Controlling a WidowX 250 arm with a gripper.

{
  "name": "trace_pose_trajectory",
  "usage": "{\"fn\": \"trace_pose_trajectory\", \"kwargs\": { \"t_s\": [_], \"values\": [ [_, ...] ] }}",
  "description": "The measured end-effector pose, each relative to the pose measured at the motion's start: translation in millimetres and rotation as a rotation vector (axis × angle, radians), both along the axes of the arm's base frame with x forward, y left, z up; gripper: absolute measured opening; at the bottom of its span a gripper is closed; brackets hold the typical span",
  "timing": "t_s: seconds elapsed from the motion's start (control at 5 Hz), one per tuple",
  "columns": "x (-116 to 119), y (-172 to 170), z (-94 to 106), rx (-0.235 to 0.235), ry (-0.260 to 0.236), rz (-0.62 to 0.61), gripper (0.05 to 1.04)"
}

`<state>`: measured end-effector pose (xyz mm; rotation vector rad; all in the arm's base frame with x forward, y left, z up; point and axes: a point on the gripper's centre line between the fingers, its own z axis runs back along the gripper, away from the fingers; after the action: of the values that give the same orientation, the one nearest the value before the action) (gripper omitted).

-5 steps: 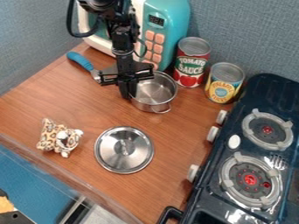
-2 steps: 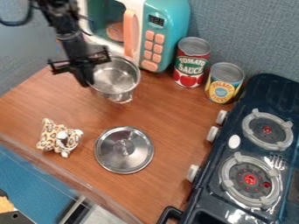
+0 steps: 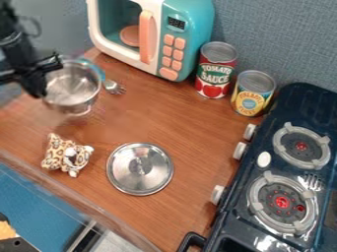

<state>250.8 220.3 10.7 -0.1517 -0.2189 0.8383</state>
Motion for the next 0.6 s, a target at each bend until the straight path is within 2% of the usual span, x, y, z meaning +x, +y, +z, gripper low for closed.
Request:
{"fn": "trace_pose_trajectory", "kwargs": {
  "t_s": [0.4,0.6],
  "values": [
    [-46.9,36.4,-12.7,-0.001,0.027,0.024,0.059],
    [-62.3,42.1,-19.6,0.001,0.041,0.002,0.059]
  ]
}}
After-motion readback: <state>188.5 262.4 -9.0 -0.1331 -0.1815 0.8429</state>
